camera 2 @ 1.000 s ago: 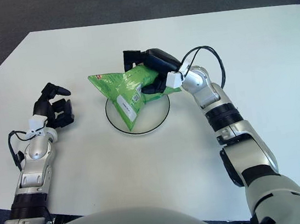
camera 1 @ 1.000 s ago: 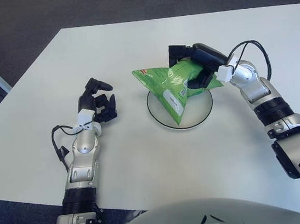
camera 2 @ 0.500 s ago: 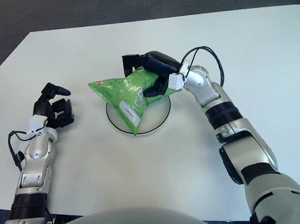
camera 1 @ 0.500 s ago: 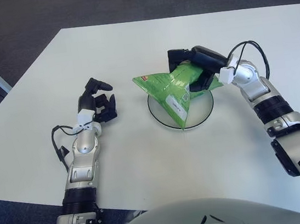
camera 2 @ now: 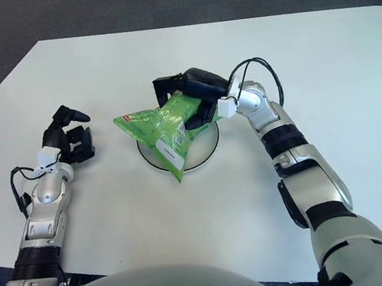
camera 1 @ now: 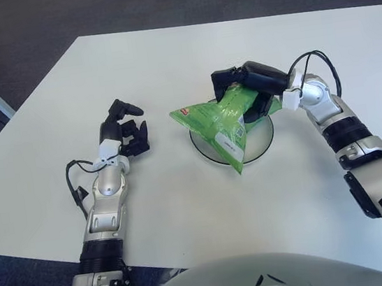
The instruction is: Put the snack into the plate.
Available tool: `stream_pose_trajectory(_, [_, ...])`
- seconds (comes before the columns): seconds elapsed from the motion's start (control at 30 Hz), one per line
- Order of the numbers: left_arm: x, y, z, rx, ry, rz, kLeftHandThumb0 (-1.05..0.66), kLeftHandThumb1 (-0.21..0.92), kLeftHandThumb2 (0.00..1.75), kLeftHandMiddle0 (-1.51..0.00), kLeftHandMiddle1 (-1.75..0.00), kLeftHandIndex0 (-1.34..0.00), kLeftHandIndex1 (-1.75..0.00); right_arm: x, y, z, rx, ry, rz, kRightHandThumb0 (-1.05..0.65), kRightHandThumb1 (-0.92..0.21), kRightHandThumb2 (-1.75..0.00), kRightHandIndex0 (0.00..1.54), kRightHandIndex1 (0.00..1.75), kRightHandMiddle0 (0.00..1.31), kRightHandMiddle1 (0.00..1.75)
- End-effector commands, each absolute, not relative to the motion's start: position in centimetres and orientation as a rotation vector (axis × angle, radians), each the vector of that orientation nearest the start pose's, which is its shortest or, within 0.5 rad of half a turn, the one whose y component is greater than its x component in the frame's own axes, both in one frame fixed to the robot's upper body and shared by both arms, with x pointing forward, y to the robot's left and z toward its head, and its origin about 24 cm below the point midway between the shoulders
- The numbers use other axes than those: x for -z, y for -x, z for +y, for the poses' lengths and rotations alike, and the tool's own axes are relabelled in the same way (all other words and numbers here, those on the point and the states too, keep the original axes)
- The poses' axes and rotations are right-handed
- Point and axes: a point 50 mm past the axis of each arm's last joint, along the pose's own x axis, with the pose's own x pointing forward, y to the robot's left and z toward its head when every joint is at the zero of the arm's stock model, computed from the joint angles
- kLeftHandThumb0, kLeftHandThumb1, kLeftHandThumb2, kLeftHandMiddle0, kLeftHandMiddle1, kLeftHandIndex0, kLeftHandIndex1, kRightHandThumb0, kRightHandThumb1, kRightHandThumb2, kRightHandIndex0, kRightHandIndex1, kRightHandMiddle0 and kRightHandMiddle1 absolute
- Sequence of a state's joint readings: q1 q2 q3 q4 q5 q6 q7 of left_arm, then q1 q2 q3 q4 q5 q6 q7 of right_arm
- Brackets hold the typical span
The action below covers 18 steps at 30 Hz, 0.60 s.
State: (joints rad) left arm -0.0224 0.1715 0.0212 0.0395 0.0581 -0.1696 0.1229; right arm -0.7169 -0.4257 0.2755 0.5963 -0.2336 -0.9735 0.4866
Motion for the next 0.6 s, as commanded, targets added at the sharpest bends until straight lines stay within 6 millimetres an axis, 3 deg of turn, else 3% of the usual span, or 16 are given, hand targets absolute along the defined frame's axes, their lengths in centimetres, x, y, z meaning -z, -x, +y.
stream_pose_trajectory(0.0, [0.2,-22.2,17.8,-0.138,-0.170,0.091,-0.44,0.45,1.15,-1.16,-1.75,-0.51,-1.75,-15.2,-32.0,-11.8,-0.961,1.017,-0.809,-0.49,-0.34,-1.29,0.96,1.75,0.60,1.75])
stream_pose_trajectory(0.13, [0.2,-22.2,17.7,-0.146,-0.167,0.084,-0.44,0.44,1.15,-1.16,-1.75,-0.51,-1.75,-15.5,-31.8,-12.2,-0.954,1.039,-0.824,-0.47,-0.40,-1.20,0.82,1.75,0.54,1.75])
stream_pose_trajectory(0.17, [0.1,-22.2,17.7,-0.149,-0.165,0.082,-0.44,0.44,1.16,-1.17,-1.75,-0.51,-1.75,-15.6,-31.8,-12.3,-0.954,1.044,-0.827,-0.64,-0.57,-1.00,0.66,1.75,0.43,1.75])
stream_pose_trajectory(0.23, [0.1,-22.3,17.7,-0.151,-0.161,0.079,-0.44,0.43,1.17,-1.17,-1.75,-0.52,-1.75,-15.7,-31.7,-12.4,-0.960,1.053,-0.830,-0.79,-0.74,-0.77,0.50,1.75,0.34,1.75])
stream_pose_trajectory(0.27, [0.1,-22.3,17.6,-0.150,-0.158,0.078,-0.44,0.43,1.17,-1.17,-1.75,-0.52,-1.75,-15.8,-31.7,-12.4,-0.965,1.056,-0.831,-0.86,-0.81,-0.69,0.35,1.63,0.22,1.64])
stream_pose_trajectory(0.37, [0.1,-22.3,17.6,-0.149,-0.153,0.077,-0.44,0.43,1.17,-1.17,-1.75,-0.52,-1.75,-15.9,-31.6,-12.5,-0.974,1.054,-0.838,-0.94,-0.88,-0.59,0.17,1.43,0.07,1.47])
stream_pose_trajectory(0.57, [0.1,-22.4,17.6,-0.140,-0.156,0.084,-0.44,0.45,1.15,-1.15,-1.75,-0.51,-1.75,-16.2,-31.2,-12.7,-0.991,1.053,-0.863,-0.95,-0.92,-0.48,0.05,1.00,0.01,1.17])
